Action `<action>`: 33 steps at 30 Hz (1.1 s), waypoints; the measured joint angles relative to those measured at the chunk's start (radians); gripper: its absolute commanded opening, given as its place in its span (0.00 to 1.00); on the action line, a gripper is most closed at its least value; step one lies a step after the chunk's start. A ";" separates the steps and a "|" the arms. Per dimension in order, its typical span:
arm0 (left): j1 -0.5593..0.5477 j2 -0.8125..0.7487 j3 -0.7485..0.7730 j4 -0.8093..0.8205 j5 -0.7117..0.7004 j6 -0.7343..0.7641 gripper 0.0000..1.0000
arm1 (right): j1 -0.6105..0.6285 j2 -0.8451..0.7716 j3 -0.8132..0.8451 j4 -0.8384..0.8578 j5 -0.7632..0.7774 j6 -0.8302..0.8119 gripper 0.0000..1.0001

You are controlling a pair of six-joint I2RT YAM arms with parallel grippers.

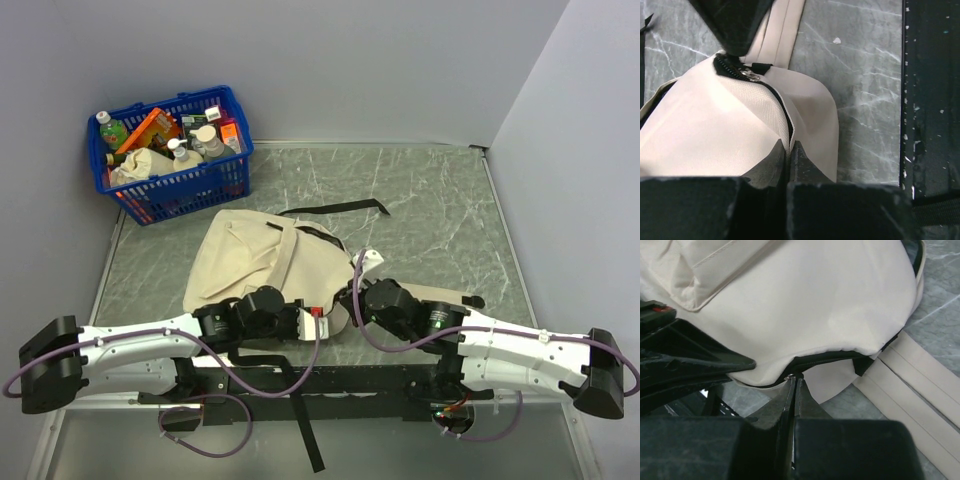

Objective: Pack the student bag
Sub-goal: Zip the student bag at the center of the board.

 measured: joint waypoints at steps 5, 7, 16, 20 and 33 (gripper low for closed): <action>-0.009 0.008 0.069 -0.094 0.048 0.005 0.01 | -0.073 0.013 0.000 -0.011 0.011 -0.003 0.00; -0.010 0.015 0.098 -0.108 0.074 0.008 0.01 | -0.121 0.027 0.000 -0.003 -0.010 -0.008 0.00; -0.040 0.040 0.172 -0.206 0.151 0.073 0.01 | -0.298 0.153 0.014 0.040 -0.135 -0.062 0.00; -0.040 0.040 0.177 -0.220 0.162 0.115 0.01 | -0.332 0.159 0.049 0.009 -0.160 -0.083 0.00; -0.041 0.039 0.254 -0.293 0.166 0.369 0.01 | -0.397 0.018 0.153 -0.220 -0.113 -0.054 0.00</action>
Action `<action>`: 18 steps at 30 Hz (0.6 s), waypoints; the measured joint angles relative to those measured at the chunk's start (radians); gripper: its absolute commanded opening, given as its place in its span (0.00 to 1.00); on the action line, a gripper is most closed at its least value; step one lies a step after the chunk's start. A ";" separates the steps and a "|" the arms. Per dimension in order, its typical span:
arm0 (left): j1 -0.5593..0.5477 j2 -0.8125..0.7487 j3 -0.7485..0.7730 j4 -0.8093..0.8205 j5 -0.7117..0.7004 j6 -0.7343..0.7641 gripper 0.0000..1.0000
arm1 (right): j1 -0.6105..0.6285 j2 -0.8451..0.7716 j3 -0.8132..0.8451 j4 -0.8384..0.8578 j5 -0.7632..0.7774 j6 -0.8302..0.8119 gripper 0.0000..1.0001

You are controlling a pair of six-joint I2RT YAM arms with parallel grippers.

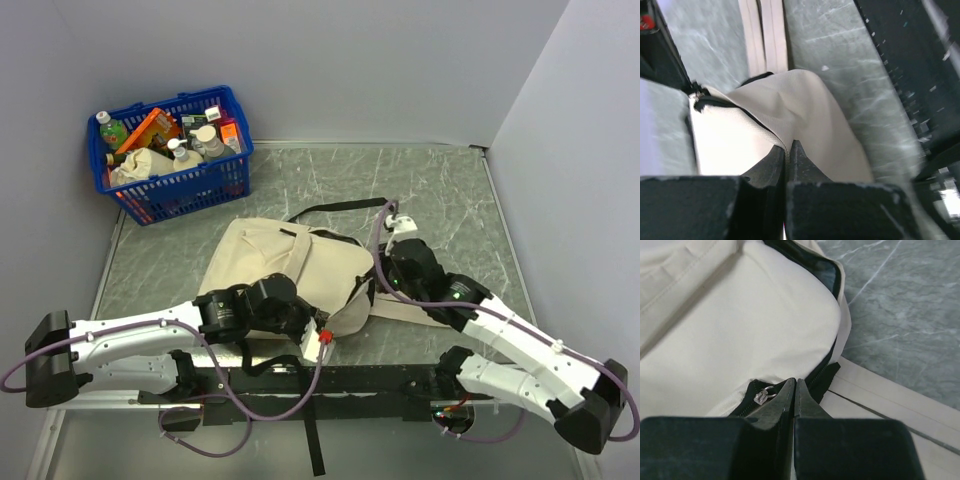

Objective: Pack the student bag
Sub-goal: Zip the student bag at the center of the board.

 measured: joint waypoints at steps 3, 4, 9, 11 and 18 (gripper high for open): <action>-0.002 0.013 0.012 -0.004 0.016 0.143 0.01 | -0.002 -0.052 0.016 -0.060 0.030 0.031 0.00; -0.004 0.045 0.039 -0.026 0.022 0.175 0.01 | -0.005 -0.066 0.019 -0.080 0.039 0.040 0.00; -0.005 0.283 0.252 -0.083 0.096 0.304 0.01 | -0.045 -0.185 0.034 -0.221 0.187 0.078 0.00; -0.006 0.285 0.243 -0.068 0.126 0.362 0.01 | -0.045 -0.224 0.050 -0.268 0.192 0.091 0.00; -0.008 0.132 0.104 -0.091 0.146 0.422 0.01 | -0.023 -0.231 0.023 -0.254 0.012 0.088 0.00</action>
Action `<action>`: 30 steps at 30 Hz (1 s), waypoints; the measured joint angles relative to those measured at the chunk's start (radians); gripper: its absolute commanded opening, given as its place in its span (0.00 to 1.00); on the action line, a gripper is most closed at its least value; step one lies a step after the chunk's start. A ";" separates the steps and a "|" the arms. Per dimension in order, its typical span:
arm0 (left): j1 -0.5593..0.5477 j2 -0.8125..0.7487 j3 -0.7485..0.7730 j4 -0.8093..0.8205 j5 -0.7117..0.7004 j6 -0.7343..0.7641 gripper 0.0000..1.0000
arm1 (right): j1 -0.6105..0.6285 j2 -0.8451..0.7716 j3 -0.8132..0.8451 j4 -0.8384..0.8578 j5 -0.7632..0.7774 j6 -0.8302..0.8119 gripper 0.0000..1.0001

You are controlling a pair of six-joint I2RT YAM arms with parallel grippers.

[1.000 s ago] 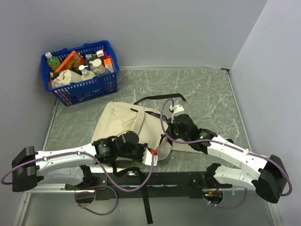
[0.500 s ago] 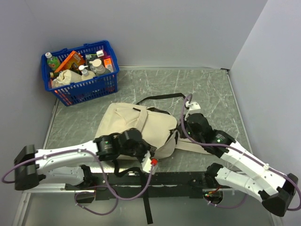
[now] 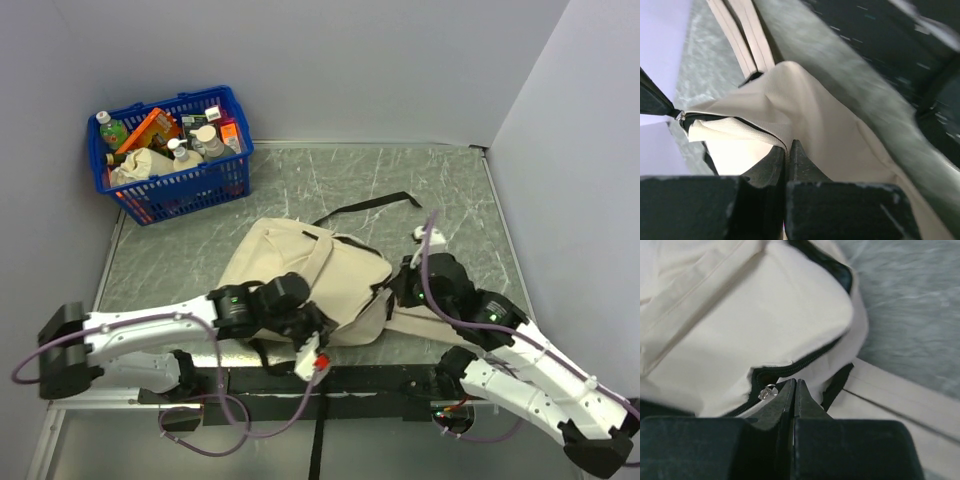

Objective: Pack the student bag
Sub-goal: Zip the student bag at the center of the board.

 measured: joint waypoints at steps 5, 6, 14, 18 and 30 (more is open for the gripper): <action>0.001 -0.225 -0.127 -0.159 -0.030 -0.008 0.29 | 0.131 0.103 -0.009 0.088 -0.106 -0.019 0.00; 0.001 -0.258 -0.142 -0.183 -0.037 -0.017 0.61 | 0.154 0.127 -0.009 0.107 -0.121 -0.023 0.00; -0.008 -0.362 -0.186 -0.256 -0.061 -0.417 0.96 | 0.207 0.154 -0.009 0.169 -0.112 -0.056 0.00; -0.010 -0.186 -0.087 -0.102 -0.093 -0.660 0.95 | 0.257 0.138 -0.009 0.170 -0.100 -0.051 0.00; -0.135 -0.002 -0.055 0.279 -0.476 -0.998 0.04 | 0.328 0.067 -0.048 0.153 -0.030 -0.005 0.00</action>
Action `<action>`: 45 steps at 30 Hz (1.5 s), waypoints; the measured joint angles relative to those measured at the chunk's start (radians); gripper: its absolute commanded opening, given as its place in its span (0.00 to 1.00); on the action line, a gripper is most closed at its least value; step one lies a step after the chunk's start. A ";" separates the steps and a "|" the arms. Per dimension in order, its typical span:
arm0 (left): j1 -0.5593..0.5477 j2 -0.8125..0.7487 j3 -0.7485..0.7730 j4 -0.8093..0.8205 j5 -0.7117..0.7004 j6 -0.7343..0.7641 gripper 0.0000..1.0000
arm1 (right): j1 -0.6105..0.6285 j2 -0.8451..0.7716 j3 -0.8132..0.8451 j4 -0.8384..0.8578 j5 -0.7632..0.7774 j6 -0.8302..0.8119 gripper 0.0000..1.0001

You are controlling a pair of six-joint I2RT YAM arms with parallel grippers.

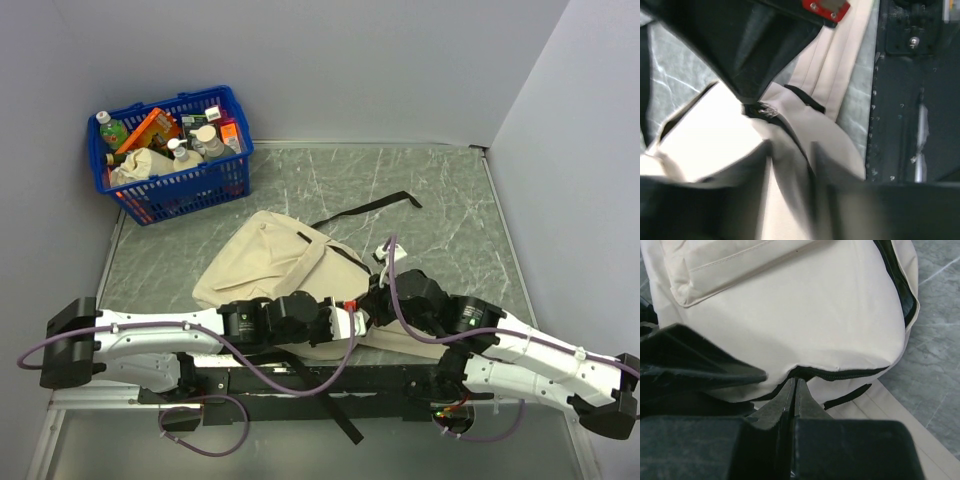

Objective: Pack the student bag
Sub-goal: Zip the student bag at the center of the board.

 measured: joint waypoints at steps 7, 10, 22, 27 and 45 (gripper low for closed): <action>-0.029 0.011 -0.005 0.016 -0.054 -0.014 0.01 | 0.000 -0.003 -0.024 -0.001 0.038 0.016 0.00; -0.035 0.011 -0.005 0.016 -0.055 -0.010 0.01 | 0.000 0.007 -0.024 -0.001 0.050 0.016 0.00; -0.029 0.011 -0.007 -0.002 0.017 0.085 0.01 | -0.158 0.067 -0.047 -0.001 -0.042 0.039 0.00; -0.018 0.005 -0.006 -0.014 0.042 0.121 0.01 | -0.236 0.109 -0.044 0.013 -0.119 0.037 0.00; -0.016 -0.074 0.023 -0.175 0.221 0.235 0.01 | -0.436 0.171 -0.019 -0.006 0.027 -0.041 0.00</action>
